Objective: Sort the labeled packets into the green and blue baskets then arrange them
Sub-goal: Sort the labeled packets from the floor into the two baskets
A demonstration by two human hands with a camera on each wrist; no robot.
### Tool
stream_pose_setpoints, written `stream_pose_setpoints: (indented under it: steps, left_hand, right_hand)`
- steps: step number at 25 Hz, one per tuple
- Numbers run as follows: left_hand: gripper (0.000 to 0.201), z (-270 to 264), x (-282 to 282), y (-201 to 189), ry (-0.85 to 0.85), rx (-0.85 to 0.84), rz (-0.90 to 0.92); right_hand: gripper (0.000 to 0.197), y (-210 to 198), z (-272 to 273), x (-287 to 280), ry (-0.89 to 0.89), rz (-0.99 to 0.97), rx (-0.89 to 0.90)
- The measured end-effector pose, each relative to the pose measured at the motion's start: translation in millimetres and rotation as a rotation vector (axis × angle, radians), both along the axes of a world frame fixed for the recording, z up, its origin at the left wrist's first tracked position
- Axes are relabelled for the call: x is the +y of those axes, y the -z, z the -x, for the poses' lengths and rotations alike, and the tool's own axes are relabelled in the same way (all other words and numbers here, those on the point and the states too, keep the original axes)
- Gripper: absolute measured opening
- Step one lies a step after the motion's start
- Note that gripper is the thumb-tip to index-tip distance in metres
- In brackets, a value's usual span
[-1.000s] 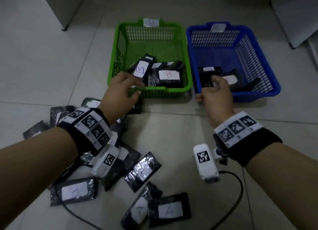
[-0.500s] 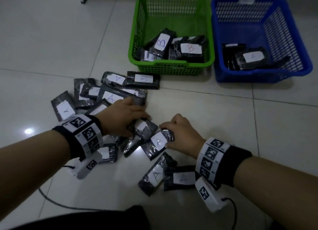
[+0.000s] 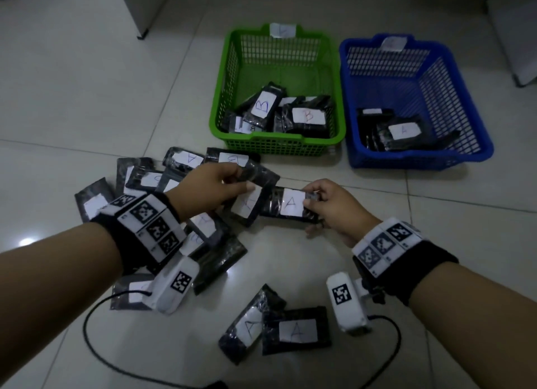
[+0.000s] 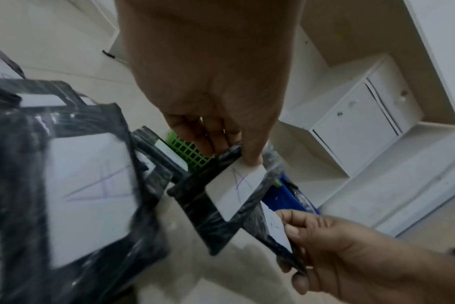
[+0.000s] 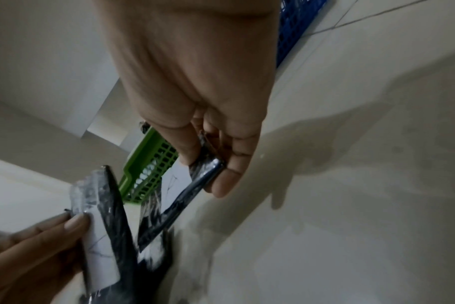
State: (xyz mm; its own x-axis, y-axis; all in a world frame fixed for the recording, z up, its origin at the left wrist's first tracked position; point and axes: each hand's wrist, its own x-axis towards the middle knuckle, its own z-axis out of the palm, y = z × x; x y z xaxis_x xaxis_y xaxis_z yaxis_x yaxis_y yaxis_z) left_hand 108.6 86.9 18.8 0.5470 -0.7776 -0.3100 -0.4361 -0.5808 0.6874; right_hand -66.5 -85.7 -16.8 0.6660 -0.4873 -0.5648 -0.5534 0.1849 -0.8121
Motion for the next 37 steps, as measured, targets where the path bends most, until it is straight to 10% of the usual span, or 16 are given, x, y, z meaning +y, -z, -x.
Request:
stream_pose_setpoints:
  steps: [4,12,17,23,31,37]
  left_hand:
    - [0.027,8.5,-19.4,-12.6,-0.307,0.519,0.220]
    - [0.021,8.1,-53.3,-29.0,-0.387,0.672,0.444]
    - [0.042,-5.6,-103.0,-38.7,-0.406,0.559,0.550]
    - [0.016,2.5,-217.4,-42.6,-0.258,0.330,0.456]
    - [0.037,30.0,-304.8,-1.9,-0.007,-0.173,0.208]
    - [0.029,28.2,-268.2,-17.5,0.231,-0.320,0.211]
  right_hand:
    - [0.016,-16.5,-6.4,-16.8,0.130,0.045,-0.141]
    - [0.016,-40.5,-14.2,-48.8,0.477,-0.022,-0.343]
    - [0.003,-53.3,-24.1,-91.3,0.685,-0.057,-0.356]
    - [0.013,-60.6,-16.3,-166.4,0.912,-0.060,-0.359]
    - [0.018,-42.5,5.1,-213.5,0.648,0.020,-0.202]
    - [0.040,-35.3,7.9,-174.5,0.700,0.254,-0.249]
